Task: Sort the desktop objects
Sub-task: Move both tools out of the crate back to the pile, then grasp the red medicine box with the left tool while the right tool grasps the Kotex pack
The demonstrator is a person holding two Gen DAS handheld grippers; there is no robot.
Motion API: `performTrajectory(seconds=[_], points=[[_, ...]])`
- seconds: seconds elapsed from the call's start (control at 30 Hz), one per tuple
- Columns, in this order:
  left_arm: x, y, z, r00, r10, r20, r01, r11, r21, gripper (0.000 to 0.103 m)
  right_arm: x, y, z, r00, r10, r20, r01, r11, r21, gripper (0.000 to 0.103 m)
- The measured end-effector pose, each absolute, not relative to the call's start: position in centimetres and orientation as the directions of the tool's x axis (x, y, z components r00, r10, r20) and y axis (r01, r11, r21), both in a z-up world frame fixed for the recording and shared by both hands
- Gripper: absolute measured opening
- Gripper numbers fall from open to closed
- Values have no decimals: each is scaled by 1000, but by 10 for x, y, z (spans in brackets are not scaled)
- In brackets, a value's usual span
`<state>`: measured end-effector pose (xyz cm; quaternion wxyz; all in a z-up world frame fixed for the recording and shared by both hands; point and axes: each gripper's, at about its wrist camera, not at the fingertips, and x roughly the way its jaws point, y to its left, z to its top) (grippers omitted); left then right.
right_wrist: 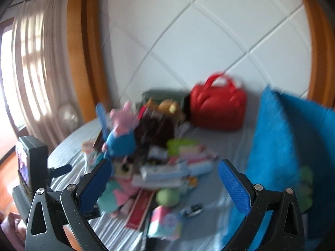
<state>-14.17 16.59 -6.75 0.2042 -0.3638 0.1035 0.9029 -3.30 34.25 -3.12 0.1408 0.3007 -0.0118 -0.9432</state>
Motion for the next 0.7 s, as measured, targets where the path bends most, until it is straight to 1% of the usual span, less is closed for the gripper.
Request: performTrajectory(seconds=[0.2, 0.23, 0.27, 0.3, 0.33, 0.47, 0.57, 0.7], points=[[-148, 162, -122, -553, 278, -785, -466, -885, 15, 100, -51, 333, -110, -628, -277, -727, 205, -960, 188, 103], [-149, 163, -128, -543, 276, -793, -469, -883, 14, 98, -55, 336, -126, -591, -270, -760, 186, -963, 197, 102], [-148, 164, -137, -523, 278, -806, -477, -879, 6, 90, -57, 339, -139, -559, -263, -786, 168, -965, 204, 90], [-149, 167, -147, -490, 288, -823, -491, -871, -13, 87, -61, 343, -151, -537, -256, -804, 154, -966, 206, 72], [-149, 172, -156, -459, 292, -839, -504, -863, -25, 86, -64, 346, -166, -505, -248, -827, 137, -969, 207, 66], [-147, 190, -175, -415, 284, -864, -532, -847, -23, 86, -66, 360, -191, -453, -256, -854, 106, -967, 233, 66], [-148, 208, -185, -402, 269, -875, -555, -832, -2, 85, -68, 367, -196, -437, -248, -865, 92, -969, 231, 74], [-152, 230, -207, -367, 223, -903, -563, -826, 24, 86, -76, 370, -205, -402, -254, -880, 89, -967, 238, 76]])
